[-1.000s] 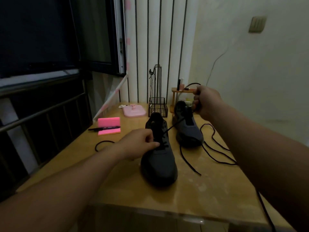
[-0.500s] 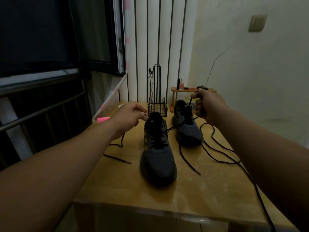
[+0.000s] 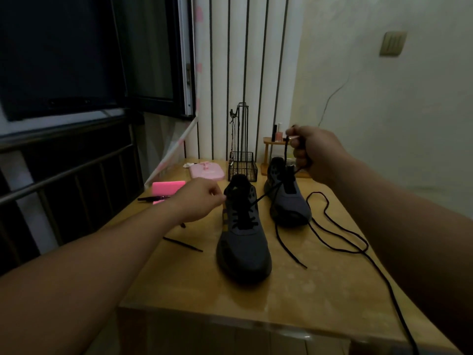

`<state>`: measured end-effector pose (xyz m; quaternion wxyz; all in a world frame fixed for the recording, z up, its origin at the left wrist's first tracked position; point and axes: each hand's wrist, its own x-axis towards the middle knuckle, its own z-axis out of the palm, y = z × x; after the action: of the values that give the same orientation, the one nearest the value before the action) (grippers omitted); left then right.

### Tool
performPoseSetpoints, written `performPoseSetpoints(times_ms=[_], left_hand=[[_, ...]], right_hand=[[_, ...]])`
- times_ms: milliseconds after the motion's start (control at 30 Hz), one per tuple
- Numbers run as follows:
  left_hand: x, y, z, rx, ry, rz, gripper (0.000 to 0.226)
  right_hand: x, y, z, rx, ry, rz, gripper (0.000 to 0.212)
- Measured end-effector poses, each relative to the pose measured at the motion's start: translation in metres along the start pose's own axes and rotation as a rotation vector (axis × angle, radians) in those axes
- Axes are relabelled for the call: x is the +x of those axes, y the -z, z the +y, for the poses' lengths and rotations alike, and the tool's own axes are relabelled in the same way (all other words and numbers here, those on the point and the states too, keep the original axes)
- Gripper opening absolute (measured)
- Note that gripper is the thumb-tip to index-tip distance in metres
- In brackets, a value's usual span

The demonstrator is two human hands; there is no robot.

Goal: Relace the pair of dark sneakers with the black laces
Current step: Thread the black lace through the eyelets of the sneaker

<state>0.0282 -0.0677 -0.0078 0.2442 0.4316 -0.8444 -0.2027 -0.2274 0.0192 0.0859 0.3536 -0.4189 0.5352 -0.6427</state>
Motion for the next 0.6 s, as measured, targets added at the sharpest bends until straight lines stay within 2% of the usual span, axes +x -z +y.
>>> performPoseSetpoints(times_ms=[100,133,167,200,233,300,367,433,500,600], left_hand=[[-0.017,0.001,0.009,0.043,-0.010,-0.418,0.017],[-0.021,-0.001,0.010,0.107,-0.012,-0.515,0.017],[-0.023,-0.003,0.010,0.173,-0.029,-0.532,0.016],[-0.024,-0.006,0.012,0.217,-0.060,-0.463,0.014],[-0.024,-0.007,0.017,0.199,-0.089,-0.320,0.017],[-0.023,-0.007,0.035,-0.050,-0.142,-0.043,0.036],[-0.023,-0.002,0.059,-0.247,-0.185,-0.002,0.040],[-0.022,0.002,0.076,-0.289,-0.185,-0.013,0.026],[-0.021,0.008,0.080,-0.496,-0.089,0.034,0.034],[-0.017,0.022,0.063,-0.897,0.153,0.180,0.040]], right_hand=[[-0.004,-0.011,-0.015,-0.027,0.105,-0.041,0.026],[-0.005,-0.014,-0.018,-0.031,0.125,-0.062,0.027],[-0.007,-0.018,-0.021,-0.039,0.137,-0.087,0.027],[-0.008,-0.023,-0.023,-0.061,0.145,-0.117,0.027],[-0.011,-0.029,-0.025,-0.097,0.146,-0.155,0.027],[-0.017,-0.043,-0.025,-0.185,0.135,-0.262,0.026],[-0.026,-0.058,-0.026,-0.223,0.098,-0.420,0.026],[-0.035,-0.073,-0.026,-0.149,0.075,-0.554,0.027],[-0.038,-0.081,-0.029,-0.110,0.111,-0.507,0.026],[-0.033,-0.074,-0.020,-0.218,0.113,-0.229,0.022]])
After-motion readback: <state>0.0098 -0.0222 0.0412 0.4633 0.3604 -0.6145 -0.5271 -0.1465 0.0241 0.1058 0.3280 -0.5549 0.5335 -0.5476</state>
